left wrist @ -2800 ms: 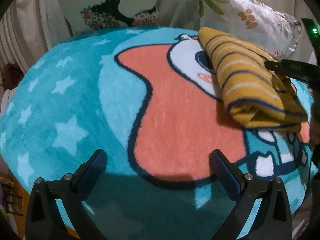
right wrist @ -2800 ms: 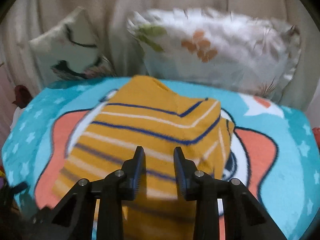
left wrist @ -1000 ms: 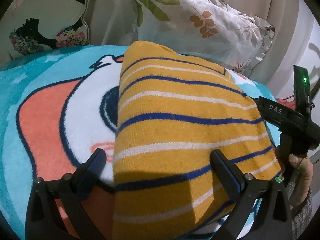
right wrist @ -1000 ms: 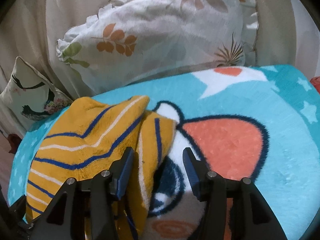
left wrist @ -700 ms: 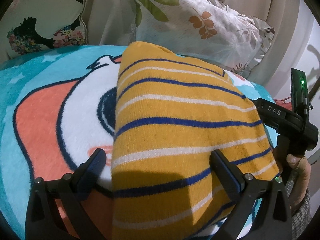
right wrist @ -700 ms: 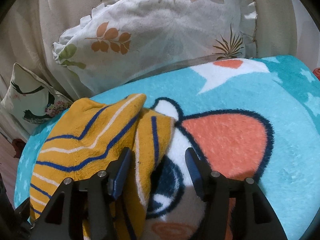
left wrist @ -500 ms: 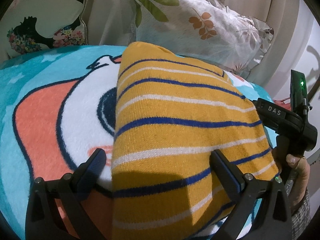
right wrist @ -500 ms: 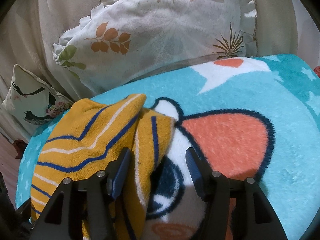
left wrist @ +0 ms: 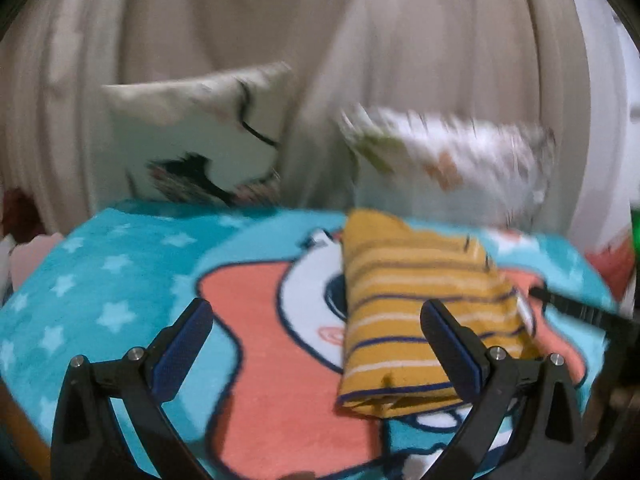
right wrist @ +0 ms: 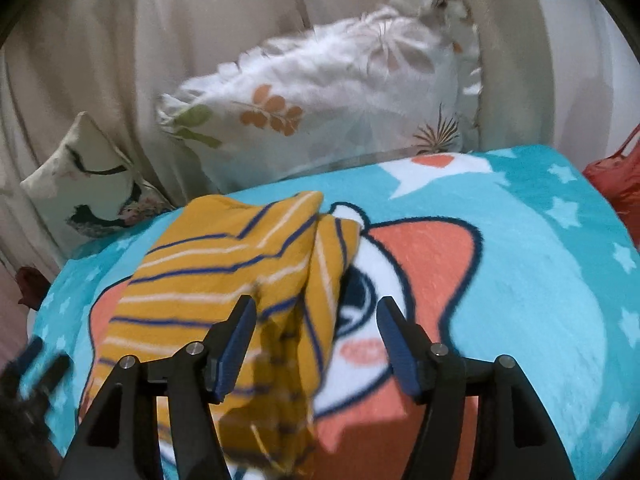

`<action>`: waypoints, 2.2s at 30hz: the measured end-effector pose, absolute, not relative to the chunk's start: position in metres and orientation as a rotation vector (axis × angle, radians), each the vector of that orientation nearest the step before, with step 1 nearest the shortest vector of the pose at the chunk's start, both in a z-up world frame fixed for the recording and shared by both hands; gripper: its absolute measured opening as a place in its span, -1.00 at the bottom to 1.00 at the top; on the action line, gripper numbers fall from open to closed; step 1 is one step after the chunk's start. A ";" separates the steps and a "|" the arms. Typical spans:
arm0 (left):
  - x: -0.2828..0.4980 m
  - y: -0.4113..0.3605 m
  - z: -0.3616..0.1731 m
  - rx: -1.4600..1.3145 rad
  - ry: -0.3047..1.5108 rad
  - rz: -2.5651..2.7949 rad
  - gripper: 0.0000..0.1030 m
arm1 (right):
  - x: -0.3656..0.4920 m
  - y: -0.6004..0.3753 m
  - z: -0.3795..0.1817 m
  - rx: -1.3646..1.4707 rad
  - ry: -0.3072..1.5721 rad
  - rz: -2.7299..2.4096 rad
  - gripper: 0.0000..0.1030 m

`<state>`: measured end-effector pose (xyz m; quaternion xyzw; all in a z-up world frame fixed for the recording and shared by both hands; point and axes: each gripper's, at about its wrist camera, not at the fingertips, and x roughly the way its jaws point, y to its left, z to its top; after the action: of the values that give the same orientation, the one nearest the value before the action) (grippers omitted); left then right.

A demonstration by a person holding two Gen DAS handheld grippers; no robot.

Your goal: Fold small clothes

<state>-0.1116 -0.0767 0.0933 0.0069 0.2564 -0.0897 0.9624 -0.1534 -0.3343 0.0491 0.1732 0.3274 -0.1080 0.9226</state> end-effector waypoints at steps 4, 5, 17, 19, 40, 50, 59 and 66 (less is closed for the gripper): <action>-0.130 -0.061 0.108 -0.016 0.485 -0.182 1.00 | -0.174 -0.303 0.055 0.279 0.661 -0.220 0.35; -0.133 -0.059 0.110 -0.020 0.491 -0.192 1.00 | -0.178 -0.294 0.056 0.255 0.662 -0.219 0.36; -0.154 -0.045 0.104 0.023 0.562 -0.144 1.00 | -0.208 -0.277 0.058 0.219 0.645 -0.233 0.50; -0.155 -0.043 0.103 0.025 0.566 -0.139 1.00 | -0.206 -0.279 0.057 0.218 0.655 -0.238 0.50; -0.118 -0.051 0.060 -0.011 0.780 -0.170 1.00 | -0.198 -0.259 0.044 0.115 0.697 -0.245 0.52; -0.117 -0.060 0.052 0.030 0.816 -0.154 1.00 | -0.195 -0.259 0.037 0.093 0.717 -0.241 0.52; -0.114 -0.065 0.045 0.052 0.843 -0.158 1.00 | -0.190 -0.249 0.029 0.058 0.750 -0.221 0.52; -0.110 -0.066 0.038 0.046 0.878 -0.166 1.00 | -0.188 -0.240 0.028 0.029 0.752 -0.209 0.53</action>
<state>-0.1096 -0.0663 0.0377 0.0220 0.4246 -0.0804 0.9016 -0.1875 -0.2396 0.0285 0.0144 0.3663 -0.1017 0.9248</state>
